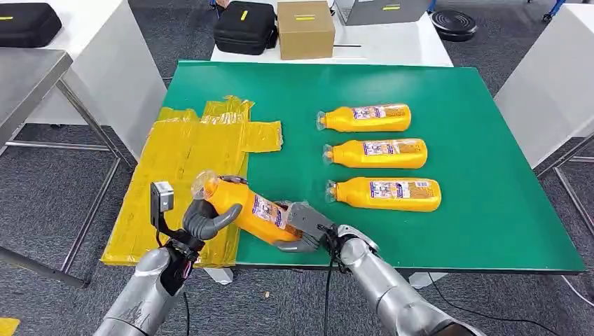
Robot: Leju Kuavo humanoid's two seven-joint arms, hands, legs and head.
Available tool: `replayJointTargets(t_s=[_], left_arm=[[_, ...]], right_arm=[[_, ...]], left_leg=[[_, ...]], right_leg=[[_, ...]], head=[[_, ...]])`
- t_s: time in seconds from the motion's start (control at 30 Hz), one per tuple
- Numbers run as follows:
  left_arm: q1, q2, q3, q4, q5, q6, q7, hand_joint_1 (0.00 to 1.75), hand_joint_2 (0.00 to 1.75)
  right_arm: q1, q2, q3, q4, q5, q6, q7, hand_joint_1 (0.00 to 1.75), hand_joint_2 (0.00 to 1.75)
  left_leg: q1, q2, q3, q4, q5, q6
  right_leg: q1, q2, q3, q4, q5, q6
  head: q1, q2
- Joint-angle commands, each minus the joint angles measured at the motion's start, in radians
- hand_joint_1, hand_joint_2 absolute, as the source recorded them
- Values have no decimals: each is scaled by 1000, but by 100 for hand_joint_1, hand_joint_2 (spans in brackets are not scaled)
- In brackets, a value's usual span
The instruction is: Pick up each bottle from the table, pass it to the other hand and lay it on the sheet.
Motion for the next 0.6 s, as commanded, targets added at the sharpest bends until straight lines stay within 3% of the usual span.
replayJointTargets(t_s=[0.03,0.6], left_arm=[[-9,18,-33,-9,-1,-3,5,175,175],[-7,17,-34,-9,-1,-3,5,175,175]], right_arm=[[-54,-15,10,57,6,-31,18,175,175],[-56,-14,10,55,7,-32,19,175,175]], left_leg=[[0,1,2,0,-1,-1],[1,0,3,0,-2,-2]], right_leg=[[0,0,2,0,-1,-1],[1,0,3,0,-2,-1]], head=[[0,0],[0,0]])
